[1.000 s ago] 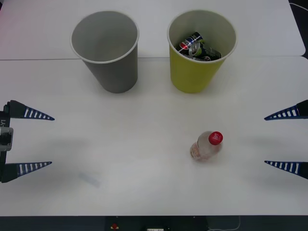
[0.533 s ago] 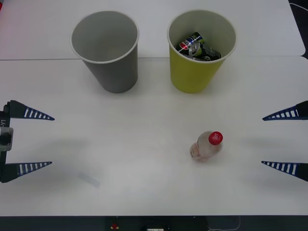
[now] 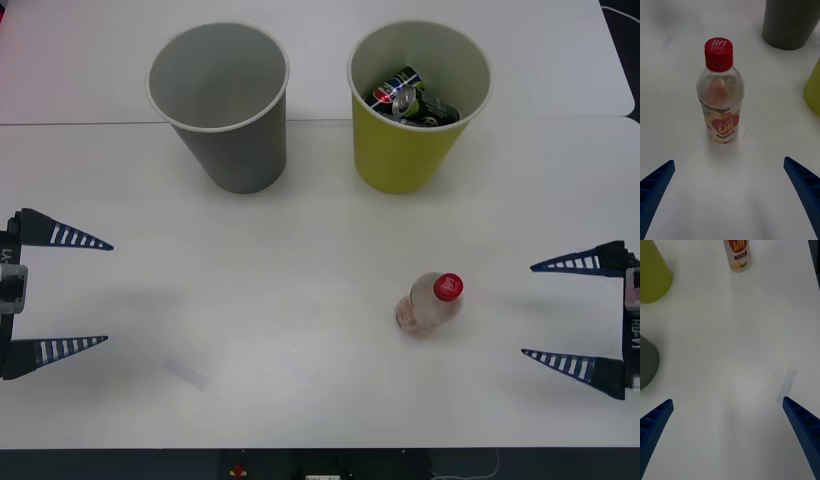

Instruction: Put the can into the green bin and the plastic bottle into the gray bin

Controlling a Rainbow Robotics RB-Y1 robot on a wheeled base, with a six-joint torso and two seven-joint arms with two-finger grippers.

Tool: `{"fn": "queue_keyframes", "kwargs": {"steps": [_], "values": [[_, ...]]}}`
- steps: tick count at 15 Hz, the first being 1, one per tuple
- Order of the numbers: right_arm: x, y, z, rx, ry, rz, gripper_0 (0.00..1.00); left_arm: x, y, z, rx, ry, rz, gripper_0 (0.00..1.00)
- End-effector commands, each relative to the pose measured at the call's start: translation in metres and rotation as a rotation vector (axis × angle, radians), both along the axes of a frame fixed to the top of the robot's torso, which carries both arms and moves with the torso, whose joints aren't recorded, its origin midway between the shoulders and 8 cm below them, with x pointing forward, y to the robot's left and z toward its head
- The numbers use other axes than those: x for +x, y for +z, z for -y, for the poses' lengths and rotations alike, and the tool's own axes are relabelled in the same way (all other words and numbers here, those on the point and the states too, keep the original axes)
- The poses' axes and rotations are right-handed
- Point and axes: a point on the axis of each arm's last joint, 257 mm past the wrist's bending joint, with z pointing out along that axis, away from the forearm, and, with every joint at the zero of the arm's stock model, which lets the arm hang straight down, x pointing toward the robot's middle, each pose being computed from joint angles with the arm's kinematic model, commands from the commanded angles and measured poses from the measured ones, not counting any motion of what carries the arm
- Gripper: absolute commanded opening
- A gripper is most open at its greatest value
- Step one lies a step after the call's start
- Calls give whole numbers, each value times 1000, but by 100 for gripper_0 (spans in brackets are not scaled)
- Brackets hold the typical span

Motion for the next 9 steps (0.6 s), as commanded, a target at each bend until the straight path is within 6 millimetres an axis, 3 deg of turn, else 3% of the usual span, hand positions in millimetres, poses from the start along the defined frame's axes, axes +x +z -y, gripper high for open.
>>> {"fn": "queue_keyframes", "kwargs": {"steps": [1, 9], "values": [[7, -9, -2, 19, 18, 62, 100, 0, 0, 0, 0, 0, 0, 100], [22, -41, -25, 149, 13, 97, 100, 0, 0, 0, 0, 0, 0, 100]]}}
